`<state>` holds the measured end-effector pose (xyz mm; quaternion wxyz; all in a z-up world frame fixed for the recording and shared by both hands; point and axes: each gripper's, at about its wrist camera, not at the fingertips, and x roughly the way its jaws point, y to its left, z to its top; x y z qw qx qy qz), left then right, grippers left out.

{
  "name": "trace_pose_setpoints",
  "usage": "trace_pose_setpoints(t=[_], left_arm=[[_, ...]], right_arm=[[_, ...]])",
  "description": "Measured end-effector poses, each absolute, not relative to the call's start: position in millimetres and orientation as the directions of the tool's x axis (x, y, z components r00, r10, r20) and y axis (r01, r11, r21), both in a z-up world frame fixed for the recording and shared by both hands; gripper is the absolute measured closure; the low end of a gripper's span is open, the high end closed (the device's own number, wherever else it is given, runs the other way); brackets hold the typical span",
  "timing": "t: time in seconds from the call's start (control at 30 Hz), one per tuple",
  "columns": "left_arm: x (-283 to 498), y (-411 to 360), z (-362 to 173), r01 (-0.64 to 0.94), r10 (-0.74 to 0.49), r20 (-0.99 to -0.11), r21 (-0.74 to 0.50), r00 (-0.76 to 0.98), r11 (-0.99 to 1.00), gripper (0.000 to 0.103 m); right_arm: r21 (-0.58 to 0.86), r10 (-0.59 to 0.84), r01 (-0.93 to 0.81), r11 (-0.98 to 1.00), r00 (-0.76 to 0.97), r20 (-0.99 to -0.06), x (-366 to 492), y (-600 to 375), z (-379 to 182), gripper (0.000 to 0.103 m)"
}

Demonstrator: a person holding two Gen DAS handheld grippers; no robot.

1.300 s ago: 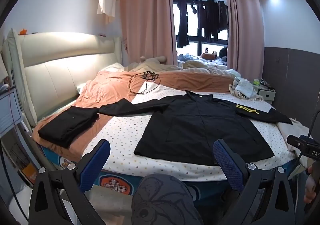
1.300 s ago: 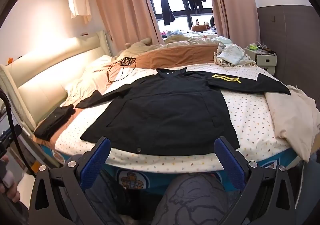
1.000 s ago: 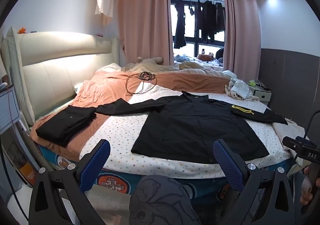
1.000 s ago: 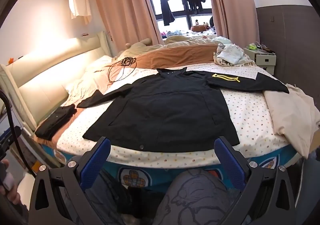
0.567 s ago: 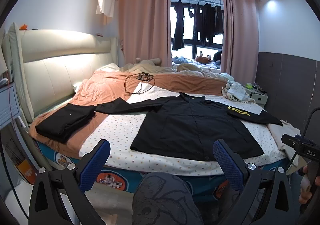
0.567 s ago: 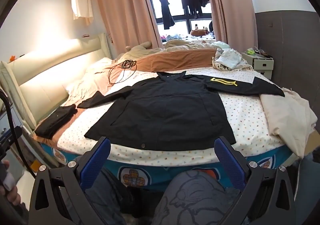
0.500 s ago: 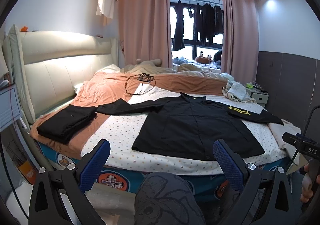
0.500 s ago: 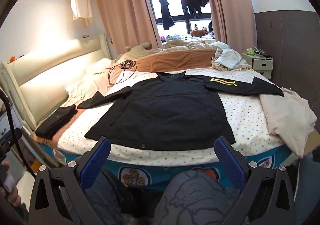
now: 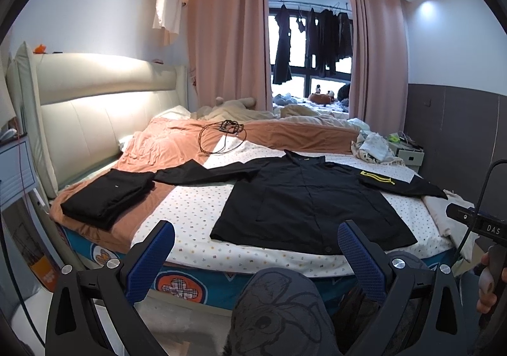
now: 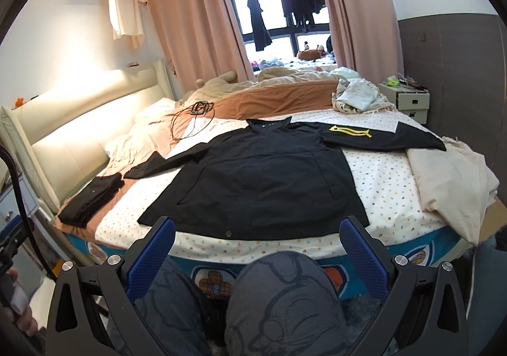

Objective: Fold large clothes

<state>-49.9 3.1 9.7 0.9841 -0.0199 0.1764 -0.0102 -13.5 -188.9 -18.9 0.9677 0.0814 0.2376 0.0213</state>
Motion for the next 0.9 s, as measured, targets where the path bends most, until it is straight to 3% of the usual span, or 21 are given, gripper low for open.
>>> trace_pose_setpoints(t=[0.9], left_arm=[[-59, 7, 13, 0.023, -0.039, -0.334, -0.053, 0.942, 0.998, 0.0]], right_arm=[[0.155, 0.072, -0.003, 0.988, 0.896, -0.438, -20, -181, -12, 0.0]])
